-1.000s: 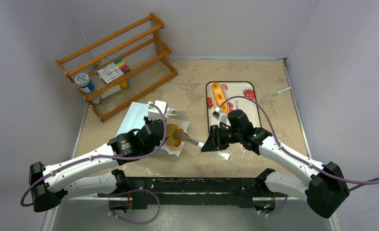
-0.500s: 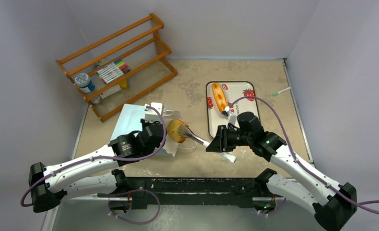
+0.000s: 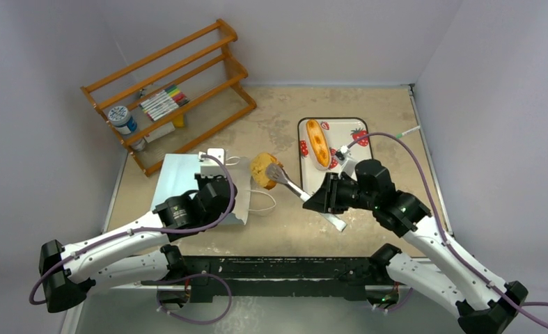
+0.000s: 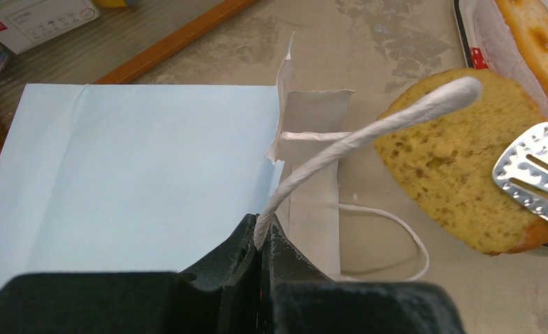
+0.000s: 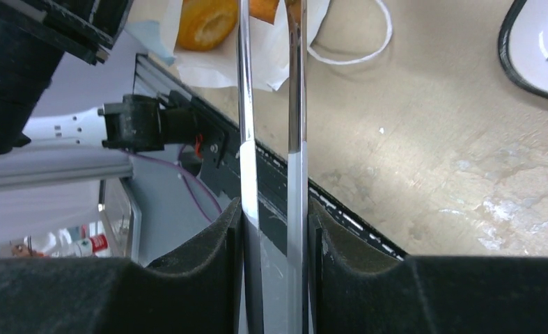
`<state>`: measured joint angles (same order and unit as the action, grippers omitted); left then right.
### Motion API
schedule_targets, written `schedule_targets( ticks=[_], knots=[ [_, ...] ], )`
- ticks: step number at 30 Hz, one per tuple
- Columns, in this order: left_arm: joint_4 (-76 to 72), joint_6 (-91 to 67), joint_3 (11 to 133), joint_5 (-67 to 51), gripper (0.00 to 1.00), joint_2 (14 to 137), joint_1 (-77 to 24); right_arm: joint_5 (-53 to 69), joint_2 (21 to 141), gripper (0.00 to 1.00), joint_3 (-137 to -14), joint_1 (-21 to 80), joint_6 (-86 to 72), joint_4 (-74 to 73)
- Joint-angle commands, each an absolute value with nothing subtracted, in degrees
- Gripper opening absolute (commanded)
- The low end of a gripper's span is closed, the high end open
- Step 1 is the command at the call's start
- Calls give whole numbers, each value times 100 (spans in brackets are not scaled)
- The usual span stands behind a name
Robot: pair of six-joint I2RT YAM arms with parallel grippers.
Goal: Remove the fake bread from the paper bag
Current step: Take out the fake bread from the paper bag, then place the fake bread in the container.
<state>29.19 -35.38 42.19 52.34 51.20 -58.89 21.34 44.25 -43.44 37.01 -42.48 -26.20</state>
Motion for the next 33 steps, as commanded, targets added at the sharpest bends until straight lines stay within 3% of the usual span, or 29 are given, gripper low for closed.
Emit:
schedule_targets(
  ticks=[1, 13, 22, 33],
  knots=[
    [2875, -3513, 4226, 5255, 0, 5020, -5730, 1471, 4300, 0, -4815, 3710, -4496, -2467],
    [2350, -2934, 4260, 4381, 0, 5411, -5678, 72, 4930, 0, -5181, 3267, -4468, -1881],
    [2019, -1764, 4837, 2889, 0, 6413, -5675, 281, 5066, 0, -4910, 1674, -3915, -1405],
    [1932, -578, 5543, 1719, 0, 7473, -5678, 1127, 5515, 0, -4233, 473, -3711, -567]
  ],
)
